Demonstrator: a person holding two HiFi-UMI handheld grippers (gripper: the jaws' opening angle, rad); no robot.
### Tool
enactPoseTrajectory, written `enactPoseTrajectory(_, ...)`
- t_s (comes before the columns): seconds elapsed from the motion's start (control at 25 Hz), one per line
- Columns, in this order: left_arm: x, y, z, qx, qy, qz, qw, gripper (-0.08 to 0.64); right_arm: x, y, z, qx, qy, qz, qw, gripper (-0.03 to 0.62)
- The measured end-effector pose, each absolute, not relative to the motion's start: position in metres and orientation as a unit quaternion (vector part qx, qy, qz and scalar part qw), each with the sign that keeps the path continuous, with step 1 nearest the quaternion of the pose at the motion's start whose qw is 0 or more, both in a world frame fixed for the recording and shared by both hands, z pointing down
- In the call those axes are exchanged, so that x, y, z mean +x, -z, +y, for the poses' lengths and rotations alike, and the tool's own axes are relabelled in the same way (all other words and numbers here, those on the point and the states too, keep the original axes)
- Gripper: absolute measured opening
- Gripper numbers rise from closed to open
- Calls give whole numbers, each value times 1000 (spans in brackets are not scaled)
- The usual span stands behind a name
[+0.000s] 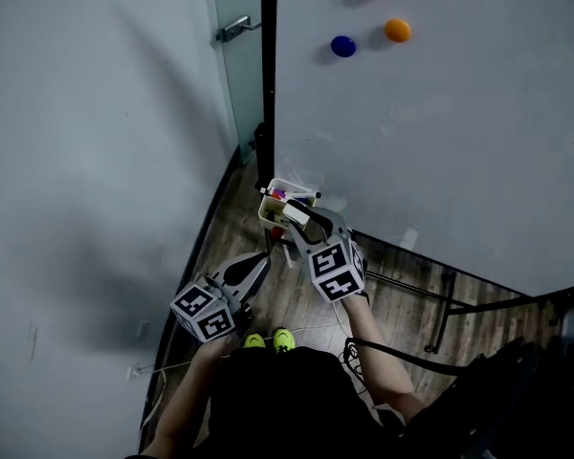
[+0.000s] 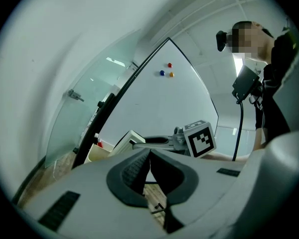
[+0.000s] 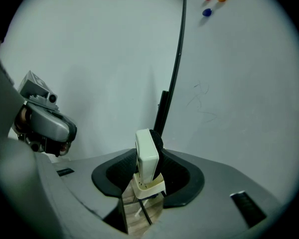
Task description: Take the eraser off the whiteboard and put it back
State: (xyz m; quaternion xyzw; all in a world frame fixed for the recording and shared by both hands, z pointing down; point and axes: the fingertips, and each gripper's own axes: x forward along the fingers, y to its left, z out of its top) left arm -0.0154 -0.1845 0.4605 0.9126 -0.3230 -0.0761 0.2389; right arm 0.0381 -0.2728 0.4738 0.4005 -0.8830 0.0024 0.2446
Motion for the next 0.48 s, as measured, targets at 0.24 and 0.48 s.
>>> enactPoseTrajectory(0.24, -11, -456, -189, 917, 68, -318, 233, 20, 40, -450, -266, 404, 0, -886, 227, 147)
enactPoseTrajectory(0.48, -5, -452, -195, 919, 70, -313, 230, 20, 47, -433, -264, 410, 3, -886, 216, 146)
